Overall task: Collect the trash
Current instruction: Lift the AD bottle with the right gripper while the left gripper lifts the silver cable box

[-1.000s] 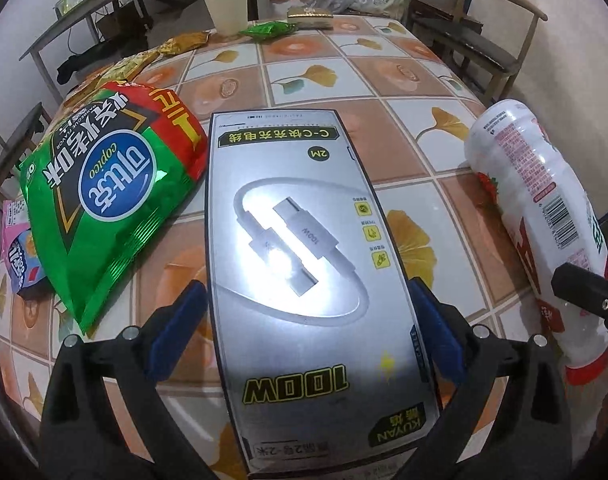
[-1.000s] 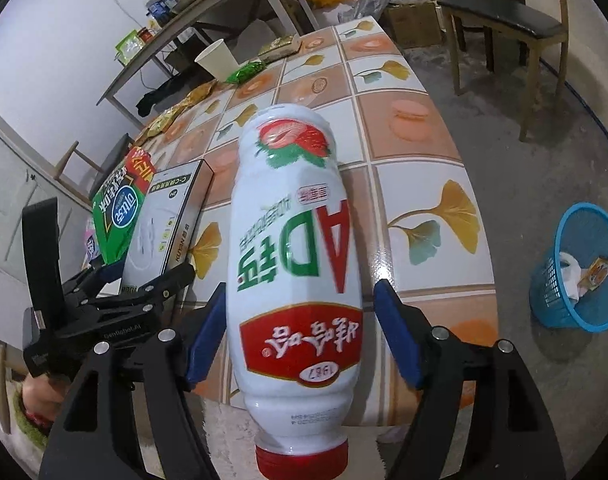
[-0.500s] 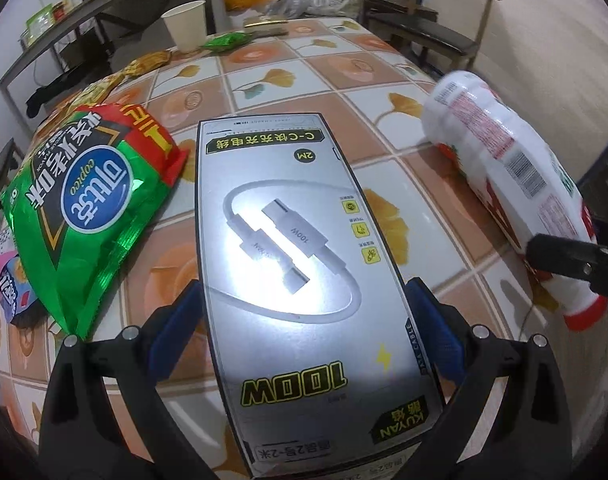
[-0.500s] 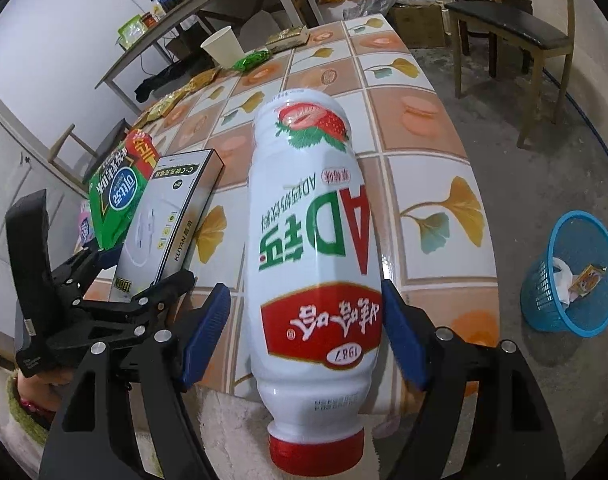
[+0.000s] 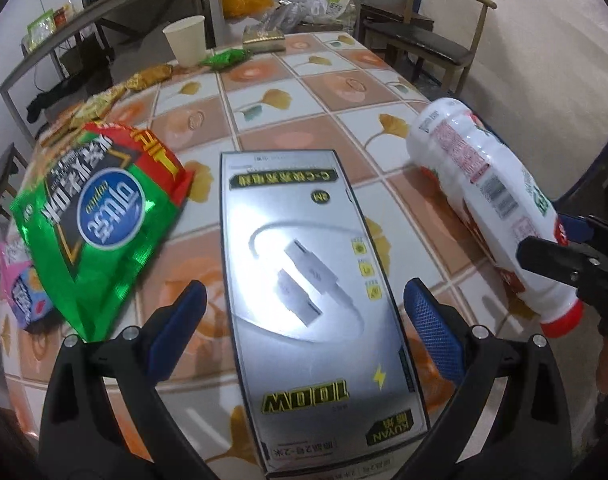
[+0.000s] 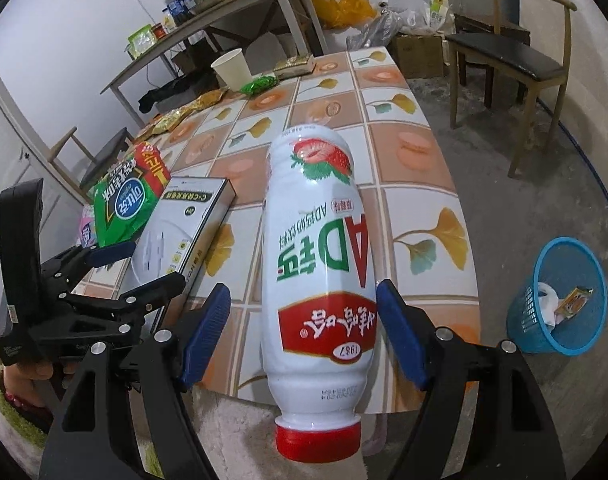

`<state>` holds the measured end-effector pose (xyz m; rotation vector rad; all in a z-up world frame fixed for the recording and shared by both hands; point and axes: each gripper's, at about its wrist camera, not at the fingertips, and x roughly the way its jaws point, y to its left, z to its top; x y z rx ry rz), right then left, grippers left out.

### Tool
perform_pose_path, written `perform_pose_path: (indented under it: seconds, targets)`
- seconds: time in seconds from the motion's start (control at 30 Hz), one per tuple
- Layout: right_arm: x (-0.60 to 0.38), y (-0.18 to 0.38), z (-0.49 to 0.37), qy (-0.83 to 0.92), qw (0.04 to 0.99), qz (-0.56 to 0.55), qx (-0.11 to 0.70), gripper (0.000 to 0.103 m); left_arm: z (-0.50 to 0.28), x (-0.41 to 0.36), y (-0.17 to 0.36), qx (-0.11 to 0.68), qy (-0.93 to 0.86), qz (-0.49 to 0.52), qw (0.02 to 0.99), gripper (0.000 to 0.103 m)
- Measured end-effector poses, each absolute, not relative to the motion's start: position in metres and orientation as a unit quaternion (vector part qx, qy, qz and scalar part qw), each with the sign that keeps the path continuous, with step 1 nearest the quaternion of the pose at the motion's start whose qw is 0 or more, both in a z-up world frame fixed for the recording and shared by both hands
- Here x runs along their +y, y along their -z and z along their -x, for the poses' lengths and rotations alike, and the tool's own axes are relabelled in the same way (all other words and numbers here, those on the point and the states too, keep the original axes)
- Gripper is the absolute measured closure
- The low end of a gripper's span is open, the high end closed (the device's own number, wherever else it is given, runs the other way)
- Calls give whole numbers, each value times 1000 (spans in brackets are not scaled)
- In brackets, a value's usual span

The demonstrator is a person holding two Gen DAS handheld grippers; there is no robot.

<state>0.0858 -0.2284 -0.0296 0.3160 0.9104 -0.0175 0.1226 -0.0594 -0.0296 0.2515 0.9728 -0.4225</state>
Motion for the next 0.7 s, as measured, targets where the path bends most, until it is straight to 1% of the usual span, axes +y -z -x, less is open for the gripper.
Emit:
perform_pose_path:
  seconds: [0.37, 0.7]
  targets:
    - [-231, 33, -95, 22, 881, -157, 446, 30, -126, -74, 43, 464, 175, -164, 853, 8]
    - [-236, 36, -101, 24, 874, -177, 452, 30, -126, -77, 47, 471, 184, -156, 848, 9]
